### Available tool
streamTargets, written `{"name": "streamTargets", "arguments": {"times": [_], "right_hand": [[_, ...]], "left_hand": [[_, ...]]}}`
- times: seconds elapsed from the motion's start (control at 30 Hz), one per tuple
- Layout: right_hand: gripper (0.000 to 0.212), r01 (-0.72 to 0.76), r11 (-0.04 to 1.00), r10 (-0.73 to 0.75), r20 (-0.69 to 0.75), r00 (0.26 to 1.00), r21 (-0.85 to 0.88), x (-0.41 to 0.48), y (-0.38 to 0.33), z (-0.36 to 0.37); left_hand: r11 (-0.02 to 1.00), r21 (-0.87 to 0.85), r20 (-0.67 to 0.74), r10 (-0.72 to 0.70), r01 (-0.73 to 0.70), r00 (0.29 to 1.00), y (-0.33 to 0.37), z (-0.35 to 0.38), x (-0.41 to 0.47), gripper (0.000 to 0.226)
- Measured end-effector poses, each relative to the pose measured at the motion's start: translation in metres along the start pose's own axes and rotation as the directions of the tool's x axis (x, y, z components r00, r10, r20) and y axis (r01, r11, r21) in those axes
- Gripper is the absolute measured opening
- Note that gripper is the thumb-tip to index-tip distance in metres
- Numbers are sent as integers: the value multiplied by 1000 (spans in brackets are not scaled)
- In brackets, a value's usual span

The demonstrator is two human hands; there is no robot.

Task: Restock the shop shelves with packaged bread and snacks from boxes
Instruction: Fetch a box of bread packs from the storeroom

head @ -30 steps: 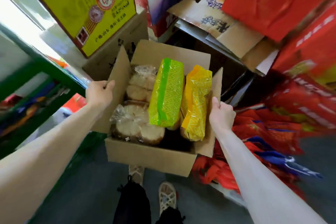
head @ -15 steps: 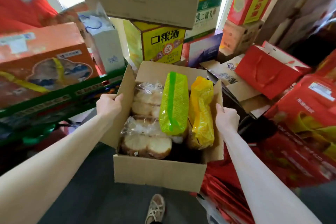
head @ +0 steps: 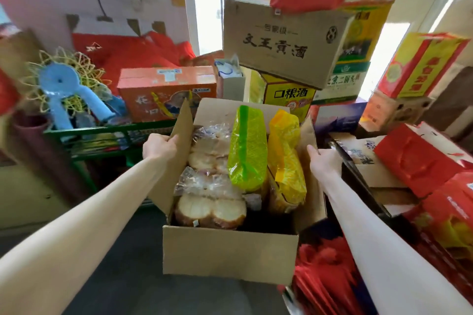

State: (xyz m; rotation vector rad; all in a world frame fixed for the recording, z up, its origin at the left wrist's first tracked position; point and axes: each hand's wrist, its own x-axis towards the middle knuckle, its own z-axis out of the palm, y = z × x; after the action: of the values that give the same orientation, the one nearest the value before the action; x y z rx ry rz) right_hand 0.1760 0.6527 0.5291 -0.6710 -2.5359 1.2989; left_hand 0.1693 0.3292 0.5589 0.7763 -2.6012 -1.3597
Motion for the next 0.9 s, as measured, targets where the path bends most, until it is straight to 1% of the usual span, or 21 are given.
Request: {"name": "streamTargets", "arguments": {"times": [0.07,0.17,0.23,0.3,0.37,0.43,0.53,0.63,0.67,0.73,0.9], "right_hand": [[46,36,999,-35,49,998,-14,-4,-5,-4],[42,146,988,-140,111,984,-48,-10,-14,-10],[41,215,975,-206,158,966,-47,-13,-19,-12],[41,264,963,-248,225,942,-47,-18,-26,-13],[41,303,953,-286,288,914,-14,-25,-30,-7],[43,318,948,-304,334,892,14,-31,-34,0],[43,358,933,-340,425,839,40,-54,-45,16],[45,418,906,-391,500,773,63,-79,-61,34],[44,440,895,-407,536,740,73,-95,-69,44],[42,453,886,-422,575,701,98,-117,-82,57],[48,487,857,-470,640,608,166,-188,-111,94]], "left_hand": [[999,-20,-57,-33,32,998,-5,-9,-15,37],[994,-69,-140,-97,88,985,-18,-18,-45,33],[988,-92,-194,-142,126,971,-29,-25,-72,34],[976,-136,-262,-201,170,944,-43,-32,-95,30],[961,-174,-321,-264,217,910,-55,-43,-117,36],[949,-190,-349,-304,251,887,-66,-53,-133,37],[931,-236,-405,-355,278,843,-85,-77,-160,36],[912,-276,-474,-404,303,783,-105,-102,-182,37],[902,-295,-501,-428,316,752,-115,-115,-194,37],[890,-318,-539,-453,326,710,-131,-134,-209,37],[877,-355,-628,-480,323,613,-172,-193,-254,37]]}}
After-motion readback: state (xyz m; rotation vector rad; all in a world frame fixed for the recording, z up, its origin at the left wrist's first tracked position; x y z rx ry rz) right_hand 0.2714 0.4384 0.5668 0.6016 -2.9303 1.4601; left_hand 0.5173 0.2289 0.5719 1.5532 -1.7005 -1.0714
